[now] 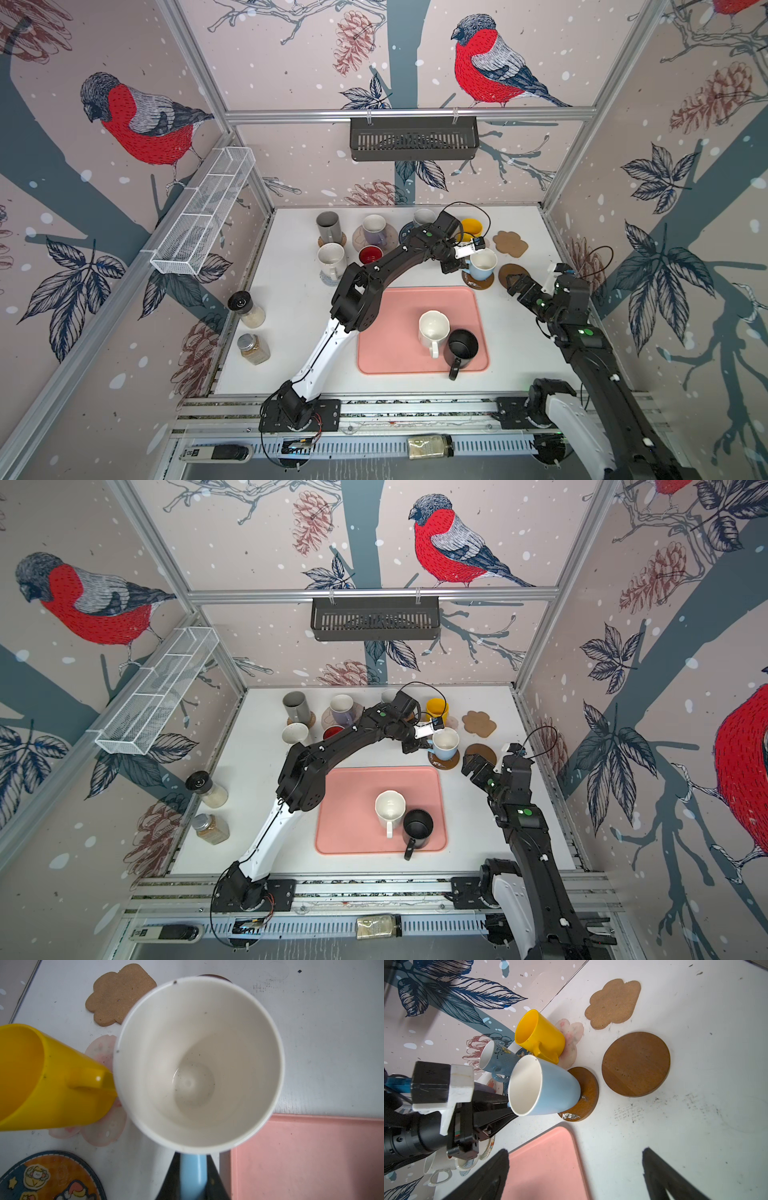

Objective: Place cups on coasters
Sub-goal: Place the cup on the coaster.

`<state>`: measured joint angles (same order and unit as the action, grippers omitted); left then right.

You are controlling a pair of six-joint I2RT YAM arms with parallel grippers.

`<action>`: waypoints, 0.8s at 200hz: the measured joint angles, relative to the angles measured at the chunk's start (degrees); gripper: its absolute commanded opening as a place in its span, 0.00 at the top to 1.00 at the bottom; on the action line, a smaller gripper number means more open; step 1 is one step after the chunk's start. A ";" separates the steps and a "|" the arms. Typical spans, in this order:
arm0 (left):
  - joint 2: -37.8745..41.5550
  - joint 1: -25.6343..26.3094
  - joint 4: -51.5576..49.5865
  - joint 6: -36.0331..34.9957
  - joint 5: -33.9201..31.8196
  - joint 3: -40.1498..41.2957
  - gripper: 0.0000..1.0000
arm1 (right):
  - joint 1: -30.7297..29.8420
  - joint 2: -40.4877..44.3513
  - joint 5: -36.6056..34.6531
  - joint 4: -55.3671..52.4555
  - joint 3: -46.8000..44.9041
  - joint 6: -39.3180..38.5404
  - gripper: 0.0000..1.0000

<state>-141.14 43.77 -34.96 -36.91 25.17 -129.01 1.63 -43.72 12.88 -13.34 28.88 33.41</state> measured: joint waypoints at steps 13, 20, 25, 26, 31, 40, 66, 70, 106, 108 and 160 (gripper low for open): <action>-0.31 0.00 0.00 0.00 -0.15 0.00 1.00 | 0.00 0.00 0.11 0.00 0.00 0.00 0.01; -0.44 0.00 0.00 0.00 -0.22 0.00 1.00 | 0.00 0.02 0.22 0.00 0.00 0.00 0.00; -0.50 0.00 0.00 0.02 -0.26 0.00 1.00 | 0.00 0.02 0.24 0.00 0.00 -0.02 0.01; -0.50 0.00 0.02 0.02 -0.26 0.00 1.00 | 0.00 0.02 0.24 0.00 0.00 -0.02 0.01; -0.55 0.00 0.02 0.02 -0.31 0.00 1.00 | 0.00 0.02 0.26 0.00 0.00 -0.02 0.01; -0.61 0.00 0.07 0.04 -0.44 0.00 1.00 | 0.00 0.02 0.42 0.04 -0.07 0.00 0.01; -0.72 0.00 0.83 0.46 -0.46 0.02 0.85 | 0.00 0.02 0.68 0.02 -0.28 0.00 0.00; -0.72 0.00 0.96 0.46 -0.52 0.07 0.80 | 0.00 0.04 0.72 0.02 -0.28 0.00 0.01; -0.74 0.02 3.13 0.85 -0.85 0.20 0.58 | -0.02 0.22 1.05 0.02 -0.31 -0.02 0.00; -0.74 0.02 3.15 0.85 -0.87 0.20 0.57 | -0.02 0.22 1.07 0.02 -0.31 -0.02 0.01; -0.50 0.26 3.48 0.83 -1.31 0.22 0.48 | 0.00 0.22 1.14 0.02 -0.50 -0.02 0.01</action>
<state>-141.64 44.03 -31.48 -36.07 23.86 -128.79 1.63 -43.51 14.02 -13.32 28.38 33.39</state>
